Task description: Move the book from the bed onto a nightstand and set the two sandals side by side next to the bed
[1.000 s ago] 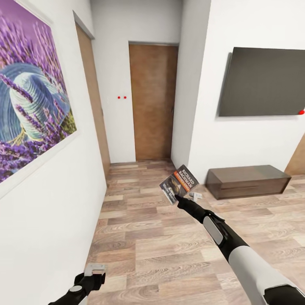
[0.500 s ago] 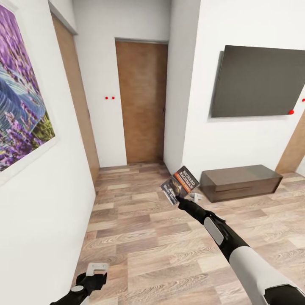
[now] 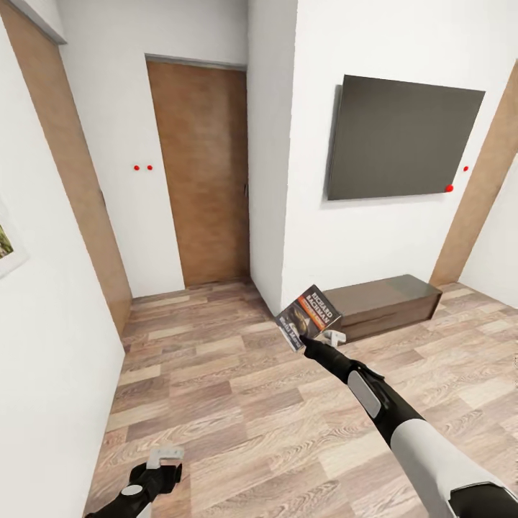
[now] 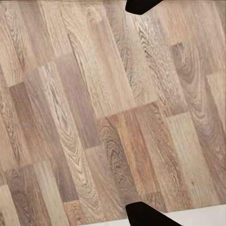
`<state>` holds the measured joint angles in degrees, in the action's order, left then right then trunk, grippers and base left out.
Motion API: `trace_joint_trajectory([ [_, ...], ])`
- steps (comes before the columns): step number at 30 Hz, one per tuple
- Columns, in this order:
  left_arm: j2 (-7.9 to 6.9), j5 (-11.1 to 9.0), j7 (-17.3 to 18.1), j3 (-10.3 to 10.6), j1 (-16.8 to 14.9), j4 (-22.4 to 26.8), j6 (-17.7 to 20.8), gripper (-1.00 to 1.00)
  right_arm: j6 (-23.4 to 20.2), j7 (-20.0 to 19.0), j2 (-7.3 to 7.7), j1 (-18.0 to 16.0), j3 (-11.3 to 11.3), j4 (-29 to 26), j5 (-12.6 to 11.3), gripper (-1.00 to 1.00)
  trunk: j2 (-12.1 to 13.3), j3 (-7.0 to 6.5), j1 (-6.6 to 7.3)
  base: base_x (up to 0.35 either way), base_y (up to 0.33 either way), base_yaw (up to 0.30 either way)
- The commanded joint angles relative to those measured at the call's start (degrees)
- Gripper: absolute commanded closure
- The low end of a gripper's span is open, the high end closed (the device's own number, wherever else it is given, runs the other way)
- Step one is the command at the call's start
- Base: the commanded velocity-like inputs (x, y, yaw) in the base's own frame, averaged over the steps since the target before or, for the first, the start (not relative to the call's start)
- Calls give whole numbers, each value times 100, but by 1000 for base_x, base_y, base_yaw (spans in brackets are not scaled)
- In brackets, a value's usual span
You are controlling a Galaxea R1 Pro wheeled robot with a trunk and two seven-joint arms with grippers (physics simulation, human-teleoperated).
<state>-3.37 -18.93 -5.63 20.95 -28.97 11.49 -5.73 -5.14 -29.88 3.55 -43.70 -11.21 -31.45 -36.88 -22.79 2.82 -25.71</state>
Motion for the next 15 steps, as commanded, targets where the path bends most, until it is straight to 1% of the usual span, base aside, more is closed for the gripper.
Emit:
trace_joint_trajectory([
  [1, -4, -49, -26, 50, -3, 3, -15, -100, -32, 1, 5, -7, -22, -2, -73, 100, -13, 12, -7, 339, 0, -273],
  [15, 1, 85, -26, 50, -3, 1, -15, -100, -31, -18, 53, -7, -22, 15, -73, 100, -13, 11, -7, 339, 0, -273],
])
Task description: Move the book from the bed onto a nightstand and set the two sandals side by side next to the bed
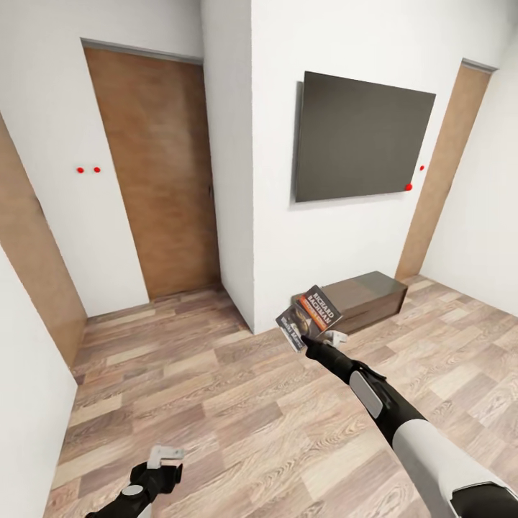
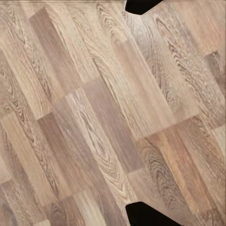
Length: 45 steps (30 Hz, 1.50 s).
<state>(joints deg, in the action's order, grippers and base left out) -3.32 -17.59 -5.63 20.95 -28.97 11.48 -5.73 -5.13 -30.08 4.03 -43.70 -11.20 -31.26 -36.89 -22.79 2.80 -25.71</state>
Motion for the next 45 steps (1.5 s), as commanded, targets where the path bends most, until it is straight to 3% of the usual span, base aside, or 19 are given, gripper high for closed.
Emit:
trace_joint_trajectory([
  [1, -5, -42, -26, 50, -4, 3, -16, -100, -32, -6, 8, -7, -23, -4, -74, 100, -12, 11, -7, 339, 0, -273],
  [20, 33, 68, -26, 53, -2, -14, -23, -100, -37, -61, 45, 5, -6, -9, -87, 100, -12, -39, -7, 339, 0, -271],
  [26, 40, 90, -26, 55, 3, -14, -24, -100, -40, -102, 117, 255, 376, -21, -248, 100, -12, -60, -7, 316, 0, -270],
  [31, 41, 96, -26, 57, 5, -8, -26, -100, -47, -431, 134, 388, 713, -35, -319, 100, -12, -78, -7, 237, 0, -270],
  [36, 42, 97, -26, 58, 5, -6, -31, -100, -55, -703, 139, 548, 839, -36, -351, 100, -12, -97, -7, 184, 0, -271],
  [45, 44, 98, -26, 60, 10, -5, -33, -100, -62, -805, 136, 845, 903, -26, -377, 100, -12, -133, -7, 159, 0, -272],
])
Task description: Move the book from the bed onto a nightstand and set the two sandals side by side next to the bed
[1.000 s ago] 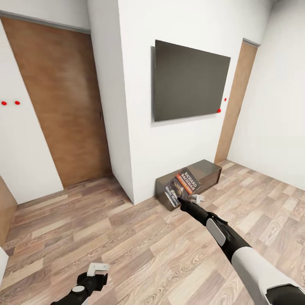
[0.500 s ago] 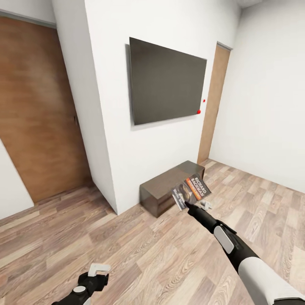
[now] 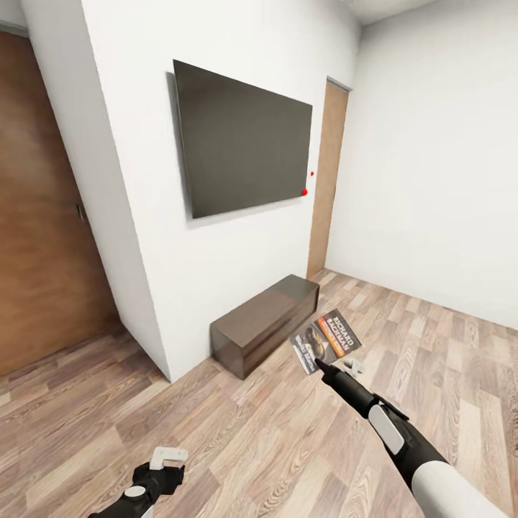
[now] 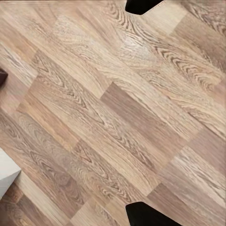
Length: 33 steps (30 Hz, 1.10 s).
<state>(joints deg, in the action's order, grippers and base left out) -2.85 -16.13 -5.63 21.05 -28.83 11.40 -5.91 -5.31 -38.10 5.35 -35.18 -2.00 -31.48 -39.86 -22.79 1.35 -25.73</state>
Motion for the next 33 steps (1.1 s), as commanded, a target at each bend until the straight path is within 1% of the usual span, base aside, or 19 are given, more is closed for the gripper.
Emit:
trace_joint_trajectory([
  [1, -2, -48, -26, 55, -3, 2, -16, -100, -44, -5, 5, 22, -14, -1, -81, 100, -13, 8, -5, 152, 0, -272],
  [4, 7, -45, -26, 88, -1, 0, -16, -100, -45, -5, 7, 121, -9, 4, -82, 100, -13, -5, -5, 151, 0, -272],
  [5, 25, -43, -26, 131, -1, -2, -16, -100, -43, -6, 8, 208, -5, 6, -83, 100, -13, -9, -5, 151, 0, -272],
  [8, 64, -41, -26, 233, 0, -11, -16, -100, -43, -12, 9, 321, 46, 8, -83, 100, -13, -22, -5, 150, 0, -272],
  [11, 101, -40, -26, 337, 0, -22, -16, -100, -46, -15, 7, 385, 135, 9, -79, 100, -13, -35, -5, 150, 0, -272],
  [12, 101, -40, -26, 337, 0, -22, -16, -100, -46, -15, 7, 385, 135, 9, -79, 100, -13, -40, -5, 150, 0, -271],
  [15, 139, -40, -26, 442, 4, -33, -16, -100, -48, -5, 9, 428, 199, 13, -72, 100, -13, -53, -5, 150, 0, -271],
  [18, 170, -39, -26, 481, 8, -37, -15, -100, -48, 4, 9, 443, 221, 20, -69, 100, -13, -66, -5, 152, 0, -271],
  [22, 273, -35, -26, 510, 14, -49, -13, -100, -49, 9, 13, 479, 239, 31, -67, 100, -13, -83, -5, 153, 0, -270],
  [26, 335, -32, -26, 553, 16, -55, -9, -100, -49, 11, 32, 556, 252, 72, -66, 100, -13, -100, -5, 153, 0, -270],
  [27, 344, -32, -26, 575, 17, -56, -9, -100, -49, 12, 44, 570, 254, 84, -66, 100, -13, -104, -5, 153, 0, -270],
  [29, 362, -31, -26, 657, 22, -58, -8, -100, -49, 12, 122, 604, 258, 126, -72, 100, -13, -110, -5, 154, 0, -214],
  [33, 381, -31, -26, 744, 33, -59, -7, -100, -49, 13, 216, 646, 270, 222, -80, 100, -13, -116, -5, 154, 0, -115],
])
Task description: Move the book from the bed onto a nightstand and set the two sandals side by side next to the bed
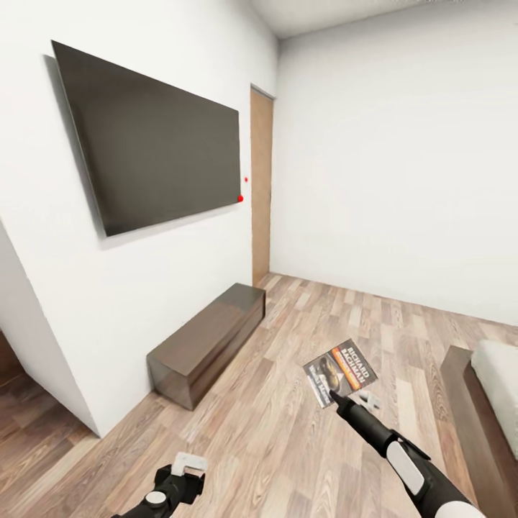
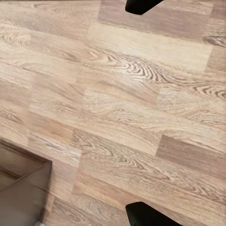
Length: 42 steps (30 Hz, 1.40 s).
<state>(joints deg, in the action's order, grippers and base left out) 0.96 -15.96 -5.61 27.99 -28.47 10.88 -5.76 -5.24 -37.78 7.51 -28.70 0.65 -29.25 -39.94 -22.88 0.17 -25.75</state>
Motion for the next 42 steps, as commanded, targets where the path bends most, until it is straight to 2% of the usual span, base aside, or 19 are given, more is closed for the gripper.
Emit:
trace_joint_trajectory([
  [1, 4, -48, -28, 68, -1, -6, -22, -100, -56, -20, 13, 5, 30, 36, -73, 100, -4, 1, -4, 154, 0, -64],
  [7, 15, -49, -26, 148, 6, -7, -22, -100, -55, -22, 42, 26, 497, 252, -46, 100, -4, -2, -4, 154, 0, -27],
  [13, 29, -48, -20, 169, 8, -7, -22, -100, -53, -30, 48, 31, 680, 313, -31, 100, -4, -2, -4, 156, 0, -6],
  [30, 107, -48, -19, 321, 23, -7, -22, -100, -48, -11, 4, 32, 728, 535, -60, 100, -4, -4, -4, 159, 0, -2],
  [38, 140, -18, -19, 333, 25, -7, -22, -100, -47, -10, 18, 32, 735, 616, -66, 100, -4, -4, -4, 160, 0, -189],
  [42, 153, 100, -19, 336, 26, -7, -22, -100, -47, -10, 27, 32, 735, 638, -66, 100, -4, -4, -4, 158, 0, -273],
])
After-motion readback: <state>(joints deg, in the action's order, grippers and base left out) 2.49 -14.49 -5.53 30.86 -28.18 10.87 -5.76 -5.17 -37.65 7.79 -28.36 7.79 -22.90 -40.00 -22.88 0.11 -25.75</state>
